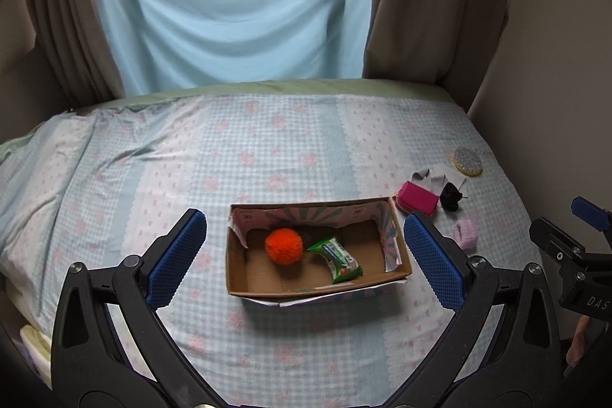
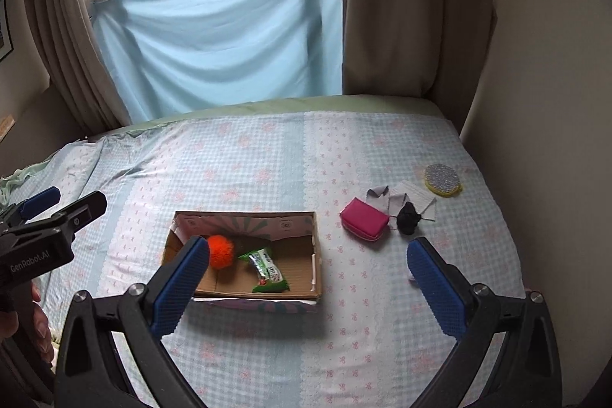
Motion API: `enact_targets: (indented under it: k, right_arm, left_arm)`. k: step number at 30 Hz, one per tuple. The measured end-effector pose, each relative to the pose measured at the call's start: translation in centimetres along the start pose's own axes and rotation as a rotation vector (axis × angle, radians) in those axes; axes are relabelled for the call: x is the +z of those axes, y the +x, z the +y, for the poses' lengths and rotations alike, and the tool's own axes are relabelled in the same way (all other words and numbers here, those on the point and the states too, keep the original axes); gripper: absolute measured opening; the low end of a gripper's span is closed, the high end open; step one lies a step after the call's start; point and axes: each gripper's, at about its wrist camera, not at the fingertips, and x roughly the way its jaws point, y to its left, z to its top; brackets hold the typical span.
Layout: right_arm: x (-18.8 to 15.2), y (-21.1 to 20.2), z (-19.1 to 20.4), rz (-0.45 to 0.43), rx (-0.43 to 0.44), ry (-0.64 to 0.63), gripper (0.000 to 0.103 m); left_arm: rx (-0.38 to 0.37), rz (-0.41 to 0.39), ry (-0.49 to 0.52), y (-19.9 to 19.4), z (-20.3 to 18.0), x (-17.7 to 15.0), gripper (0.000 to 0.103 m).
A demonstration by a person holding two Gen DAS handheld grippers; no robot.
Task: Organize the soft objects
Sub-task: 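Grasp the magenta pouch with the left tool while the right tool grasps the black sock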
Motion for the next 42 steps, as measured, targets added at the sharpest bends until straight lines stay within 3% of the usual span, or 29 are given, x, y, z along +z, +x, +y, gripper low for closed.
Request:
enact_targets:
  k: [4,10,21,27,30,36,42]
  right_arm:
    - [0.1,-0.7,-3.8,-0.024,-0.007,0.049,0.103]
    - [0.9,0.5,-10.5,-0.018,-0.002,0.09,0.103]
    - [2.8,8.9,-20.7,0.064,0.089,0.07,0.103]
    - [3.4,14.7,-24.2,0.135,0.138,0.146,0.102]
    - [3.7,17.6,-25.6,0.159,0.144,0.206,0.097]
    - [4.0,23.5,-27.7,0.221,0.131,0.329,0.089]
    - [2.9,29.1,-29.3,0.305,0.135,0.436,0.086]
  left_arm:
    - [-0.035,-0.002,0.017,0.9,-3.8,0.6,0.103]
    - [-0.028,0.023,0.013,3.5,-10.6,1.4,0.103]
    - [0.012,0.12,-0.012,13.5,-20.8,1.9,0.103]
    - [0.001,0.249,-0.042,20.9,-23.1,1.9,0.103]
    - [-0.011,0.313,-0.08,25.1,-23.6,1.8,0.103]
    - [-0.012,0.456,-0.244,33.2,-24.2,1.2,0.103]
    - [0.015,0.562,-0.322,39.5,-25.5,-1.0,0.103]
